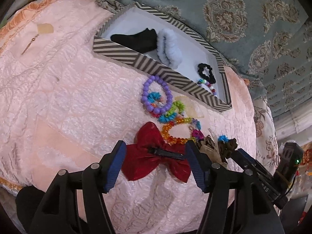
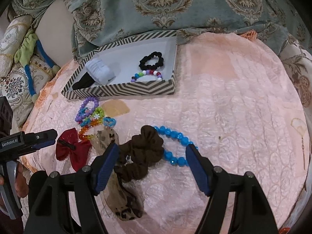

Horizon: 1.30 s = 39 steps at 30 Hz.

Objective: Organize jewelry
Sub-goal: 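Grasp the red bow clip with the left tool while the right tool grasps the brown scrunchie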

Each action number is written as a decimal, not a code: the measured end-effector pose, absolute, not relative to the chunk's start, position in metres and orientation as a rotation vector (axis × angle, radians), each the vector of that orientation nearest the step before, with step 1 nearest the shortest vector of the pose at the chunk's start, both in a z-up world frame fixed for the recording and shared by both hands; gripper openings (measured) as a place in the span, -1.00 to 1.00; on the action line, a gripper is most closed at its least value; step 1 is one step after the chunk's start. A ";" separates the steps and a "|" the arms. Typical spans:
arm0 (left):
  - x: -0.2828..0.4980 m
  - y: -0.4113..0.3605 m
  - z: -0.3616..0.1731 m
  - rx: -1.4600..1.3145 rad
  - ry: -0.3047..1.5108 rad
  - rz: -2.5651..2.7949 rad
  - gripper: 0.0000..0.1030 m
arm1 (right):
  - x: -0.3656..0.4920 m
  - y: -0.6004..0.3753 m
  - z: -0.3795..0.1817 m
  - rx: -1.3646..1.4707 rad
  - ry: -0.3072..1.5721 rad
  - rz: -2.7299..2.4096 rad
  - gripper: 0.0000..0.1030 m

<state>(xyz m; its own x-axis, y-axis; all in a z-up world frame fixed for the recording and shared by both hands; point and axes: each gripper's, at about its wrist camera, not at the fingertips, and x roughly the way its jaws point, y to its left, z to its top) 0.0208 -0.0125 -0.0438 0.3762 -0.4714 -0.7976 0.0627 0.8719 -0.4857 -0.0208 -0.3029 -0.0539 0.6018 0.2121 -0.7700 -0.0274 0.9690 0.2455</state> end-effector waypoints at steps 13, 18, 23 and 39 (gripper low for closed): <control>0.022 -0.039 -0.060 -0.277 1.145 -0.272 -0.32 | -0.009 -0.295 -0.064 0.191 0.912 0.176 -0.29; 0.016 -0.040 -0.053 -0.255 1.108 -0.309 -0.93 | -0.016 -0.293 -0.060 0.198 0.894 0.208 -0.57; 0.008 -0.032 -0.033 -0.265 1.066 -0.331 -1.00 | -0.032 -0.295 -0.030 0.228 0.820 0.250 -0.58; -0.002 -0.028 0.033 -0.191 0.906 -0.311 -1.00 | -0.049 -0.288 0.035 0.178 0.698 0.266 -0.58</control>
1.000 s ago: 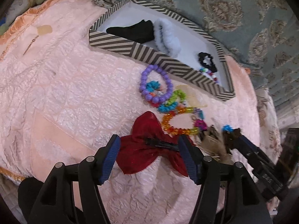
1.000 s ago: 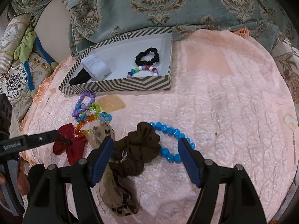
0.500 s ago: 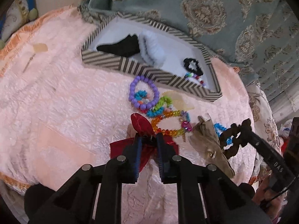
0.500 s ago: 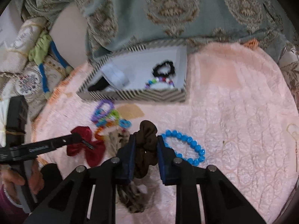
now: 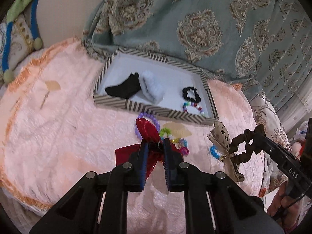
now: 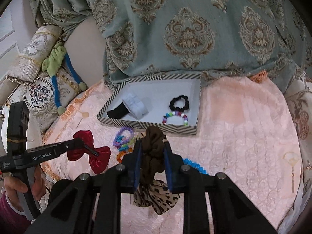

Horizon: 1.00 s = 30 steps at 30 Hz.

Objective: Organize jewelry
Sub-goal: 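Grasp the red bow clip with the left tool while the right tool grasps the brown scrunchie, then drop the red bow in the tray with the left tool while the right tool drops the brown scrunchie there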

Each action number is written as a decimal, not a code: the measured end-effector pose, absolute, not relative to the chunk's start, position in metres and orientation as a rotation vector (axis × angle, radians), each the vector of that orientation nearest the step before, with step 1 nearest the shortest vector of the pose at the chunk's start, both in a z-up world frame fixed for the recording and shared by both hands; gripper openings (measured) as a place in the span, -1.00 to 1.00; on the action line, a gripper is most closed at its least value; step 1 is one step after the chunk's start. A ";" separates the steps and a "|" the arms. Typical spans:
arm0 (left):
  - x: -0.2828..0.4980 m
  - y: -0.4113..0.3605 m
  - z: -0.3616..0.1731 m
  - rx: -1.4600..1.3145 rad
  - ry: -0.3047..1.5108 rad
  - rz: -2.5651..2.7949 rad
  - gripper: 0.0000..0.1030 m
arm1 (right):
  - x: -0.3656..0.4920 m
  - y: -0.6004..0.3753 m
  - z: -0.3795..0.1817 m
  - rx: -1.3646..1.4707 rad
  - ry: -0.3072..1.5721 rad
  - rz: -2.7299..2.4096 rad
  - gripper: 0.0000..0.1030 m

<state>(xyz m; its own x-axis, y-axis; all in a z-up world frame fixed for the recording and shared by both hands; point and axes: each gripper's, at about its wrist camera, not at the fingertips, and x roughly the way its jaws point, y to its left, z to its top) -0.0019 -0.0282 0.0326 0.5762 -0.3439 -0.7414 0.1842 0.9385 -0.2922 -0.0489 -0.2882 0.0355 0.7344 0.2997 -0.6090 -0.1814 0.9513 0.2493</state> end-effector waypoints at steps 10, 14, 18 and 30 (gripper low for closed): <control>0.023 -0.028 0.051 -0.143 0.849 -0.279 -1.00 | -0.024 -0.284 0.058 0.113 0.676 0.258 -0.58; 0.043 -0.024 0.053 -0.143 0.847 -0.275 -1.00 | -0.006 -0.282 0.063 0.098 0.677 0.257 -0.58; 0.071 -0.015 0.057 -0.166 0.840 -0.270 -1.00 | 0.015 -0.281 0.063 0.093 0.685 0.256 -0.58; 0.163 -0.012 0.054 -0.245 0.853 -0.227 -1.00 | 0.095 -0.266 0.057 0.133 0.703 0.276 -0.58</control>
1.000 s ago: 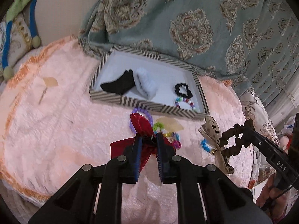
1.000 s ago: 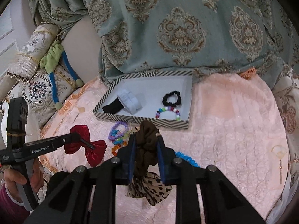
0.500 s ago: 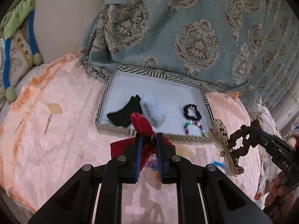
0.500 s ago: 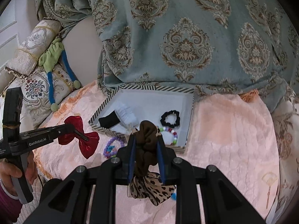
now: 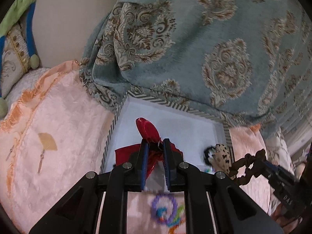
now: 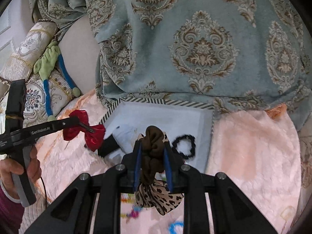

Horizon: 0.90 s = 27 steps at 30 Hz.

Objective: Organize jewelry
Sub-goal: 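Drop the red bow in the tray with the left tool while the right tool drops the brown scrunchie there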

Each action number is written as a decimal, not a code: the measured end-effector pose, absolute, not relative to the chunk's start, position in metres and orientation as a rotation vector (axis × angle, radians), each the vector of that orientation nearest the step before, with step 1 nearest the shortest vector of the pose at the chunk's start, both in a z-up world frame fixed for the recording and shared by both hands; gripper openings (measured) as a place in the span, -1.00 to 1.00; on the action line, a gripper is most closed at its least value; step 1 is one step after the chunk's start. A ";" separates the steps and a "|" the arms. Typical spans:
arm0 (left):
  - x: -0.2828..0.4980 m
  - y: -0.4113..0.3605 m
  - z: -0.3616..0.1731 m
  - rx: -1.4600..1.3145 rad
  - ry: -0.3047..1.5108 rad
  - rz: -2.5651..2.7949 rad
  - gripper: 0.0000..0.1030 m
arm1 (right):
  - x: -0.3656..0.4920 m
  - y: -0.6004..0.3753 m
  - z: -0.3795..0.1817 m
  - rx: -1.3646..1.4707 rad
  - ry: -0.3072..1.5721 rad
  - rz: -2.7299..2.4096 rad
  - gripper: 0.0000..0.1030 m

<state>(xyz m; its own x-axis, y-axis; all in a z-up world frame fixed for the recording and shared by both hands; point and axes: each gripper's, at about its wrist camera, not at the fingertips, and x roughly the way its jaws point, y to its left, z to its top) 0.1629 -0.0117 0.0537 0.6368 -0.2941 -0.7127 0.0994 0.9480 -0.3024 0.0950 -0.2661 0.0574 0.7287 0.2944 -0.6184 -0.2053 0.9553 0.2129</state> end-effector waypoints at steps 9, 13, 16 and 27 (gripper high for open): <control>0.225 -0.019 0.016 -0.240 0.910 -0.155 -1.00 | 0.180 -0.258 0.026 0.282 0.740 0.302 -0.57; 0.246 -0.021 -0.002 -0.230 0.930 -0.135 -1.00 | 0.218 -0.266 -0.004 0.383 0.783 0.306 -0.57; 0.257 -0.020 -0.015 -0.214 0.947 -0.113 -1.00 | 0.239 -0.276 -0.025 0.382 0.820 0.253 -0.57; 0.260 -0.020 -0.035 -0.215 0.995 -0.109 -0.57 | 0.239 -0.301 -0.049 0.327 0.876 0.112 -0.13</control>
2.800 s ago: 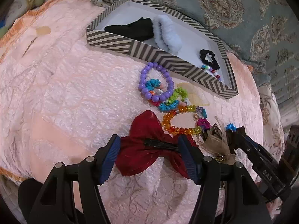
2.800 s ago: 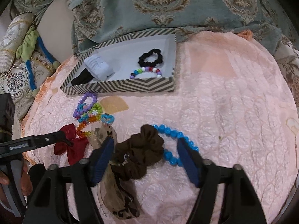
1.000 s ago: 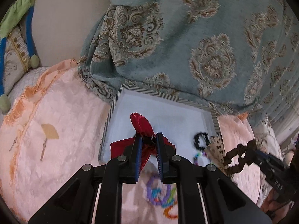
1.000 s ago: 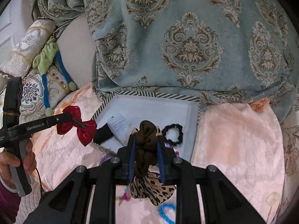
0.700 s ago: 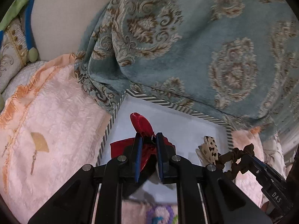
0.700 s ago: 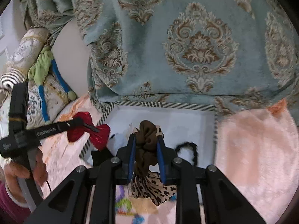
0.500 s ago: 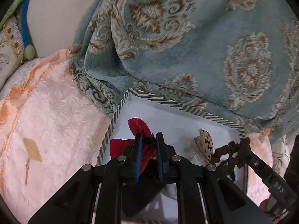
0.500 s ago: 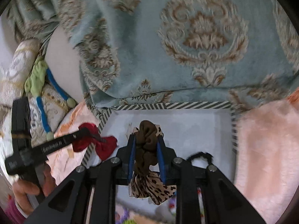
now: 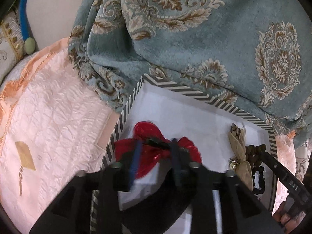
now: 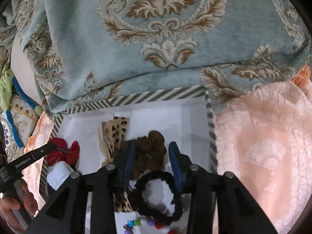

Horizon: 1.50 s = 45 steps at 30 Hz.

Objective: Organize jewelry
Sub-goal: 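Drop the red bow in the tray with the left tool while the right tool drops the brown scrunchie there, then move both tools back toward the bead bracelets beside the tray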

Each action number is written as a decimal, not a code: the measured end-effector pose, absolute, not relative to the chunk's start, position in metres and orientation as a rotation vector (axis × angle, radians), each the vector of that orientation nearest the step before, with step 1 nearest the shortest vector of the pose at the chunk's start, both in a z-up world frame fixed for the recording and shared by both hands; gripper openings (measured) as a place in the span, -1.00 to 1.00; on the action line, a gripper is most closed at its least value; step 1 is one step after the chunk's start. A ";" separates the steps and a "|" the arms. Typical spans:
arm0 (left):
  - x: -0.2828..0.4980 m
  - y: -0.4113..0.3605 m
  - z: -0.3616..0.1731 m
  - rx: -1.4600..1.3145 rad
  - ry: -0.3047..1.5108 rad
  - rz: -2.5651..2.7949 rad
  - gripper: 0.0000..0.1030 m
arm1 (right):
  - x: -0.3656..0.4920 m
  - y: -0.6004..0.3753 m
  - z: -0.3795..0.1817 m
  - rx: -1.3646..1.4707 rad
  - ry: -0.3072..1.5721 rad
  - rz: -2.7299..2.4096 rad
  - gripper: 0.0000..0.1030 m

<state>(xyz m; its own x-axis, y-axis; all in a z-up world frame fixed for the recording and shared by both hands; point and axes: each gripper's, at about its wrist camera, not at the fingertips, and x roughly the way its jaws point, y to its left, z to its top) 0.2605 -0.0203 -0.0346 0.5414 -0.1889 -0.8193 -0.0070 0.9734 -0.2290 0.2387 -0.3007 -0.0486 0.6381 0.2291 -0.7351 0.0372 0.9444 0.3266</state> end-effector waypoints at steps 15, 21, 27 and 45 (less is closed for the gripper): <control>0.197 -0.021 -0.007 -0.152 0.953 -0.124 -0.43 | 0.173 -0.282 -0.014 0.217 0.848 0.173 0.14; 0.146 -0.031 0.012 -0.098 0.899 -0.137 -0.43 | 0.125 -0.270 0.000 0.186 0.832 0.174 0.17; 0.096 -0.037 0.025 -0.051 0.850 -0.139 -0.43 | 0.074 -0.262 0.012 0.156 0.803 0.154 0.21; -0.011 -0.048 0.037 0.006 0.776 -0.124 -0.43 | -0.040 -0.255 0.033 0.125 0.743 0.146 0.37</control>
